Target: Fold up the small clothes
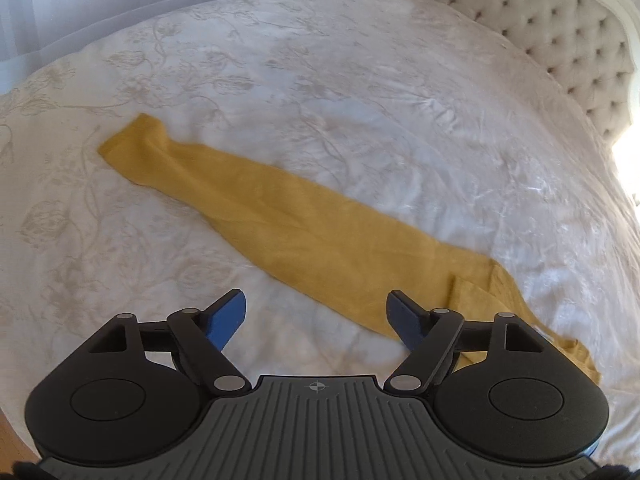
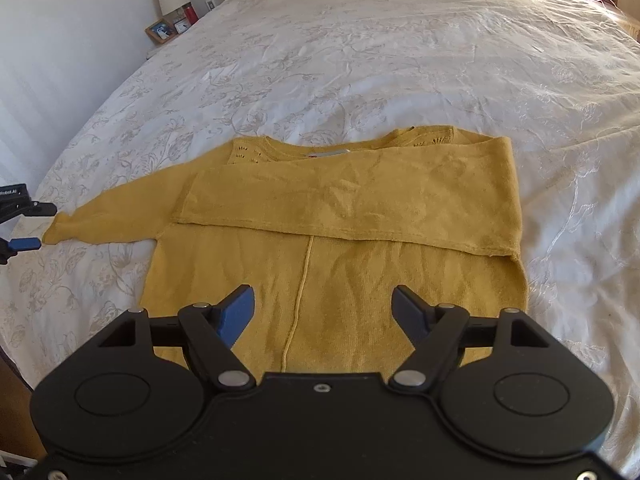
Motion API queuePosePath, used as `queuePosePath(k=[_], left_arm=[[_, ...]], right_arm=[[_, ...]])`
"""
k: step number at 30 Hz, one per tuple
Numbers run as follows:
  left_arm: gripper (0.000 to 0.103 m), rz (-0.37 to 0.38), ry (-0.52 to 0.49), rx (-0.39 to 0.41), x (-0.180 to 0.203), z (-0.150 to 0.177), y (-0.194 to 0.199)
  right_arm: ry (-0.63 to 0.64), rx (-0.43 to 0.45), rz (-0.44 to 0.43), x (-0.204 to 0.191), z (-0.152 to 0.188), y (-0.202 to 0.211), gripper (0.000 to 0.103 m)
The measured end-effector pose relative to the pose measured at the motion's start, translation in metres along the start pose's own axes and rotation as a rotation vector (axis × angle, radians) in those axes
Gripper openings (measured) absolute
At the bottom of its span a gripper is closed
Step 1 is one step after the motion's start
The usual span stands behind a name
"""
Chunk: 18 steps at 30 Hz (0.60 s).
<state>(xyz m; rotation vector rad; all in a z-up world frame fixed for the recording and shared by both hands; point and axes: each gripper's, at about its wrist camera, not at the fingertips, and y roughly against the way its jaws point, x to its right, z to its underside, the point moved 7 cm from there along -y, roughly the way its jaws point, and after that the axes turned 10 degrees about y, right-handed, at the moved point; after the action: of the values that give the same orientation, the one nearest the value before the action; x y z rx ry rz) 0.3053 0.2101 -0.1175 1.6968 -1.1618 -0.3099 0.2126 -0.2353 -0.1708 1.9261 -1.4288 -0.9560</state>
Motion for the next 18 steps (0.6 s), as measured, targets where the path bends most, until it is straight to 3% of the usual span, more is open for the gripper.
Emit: queuePosePath(k=[3, 11, 18], left_arm=[[0.077, -0.011, 0.026, 0.003, -0.032, -0.014, -0.01], [0.077, 0.046, 0.125, 0.046, -0.091, -0.074, -0.043], [0.077, -0.003, 0.221, 0.024, -0.137, -0.102, -0.091]], right_arm=[[0.004, -0.001, 0.009, -0.004, -0.003, -0.003, 0.082], [-0.046, -0.011, 0.071, -0.023, -0.026, -0.021, 0.082], [-0.075, -0.013, 0.099, -0.054, -0.049, -0.039, 0.082]])
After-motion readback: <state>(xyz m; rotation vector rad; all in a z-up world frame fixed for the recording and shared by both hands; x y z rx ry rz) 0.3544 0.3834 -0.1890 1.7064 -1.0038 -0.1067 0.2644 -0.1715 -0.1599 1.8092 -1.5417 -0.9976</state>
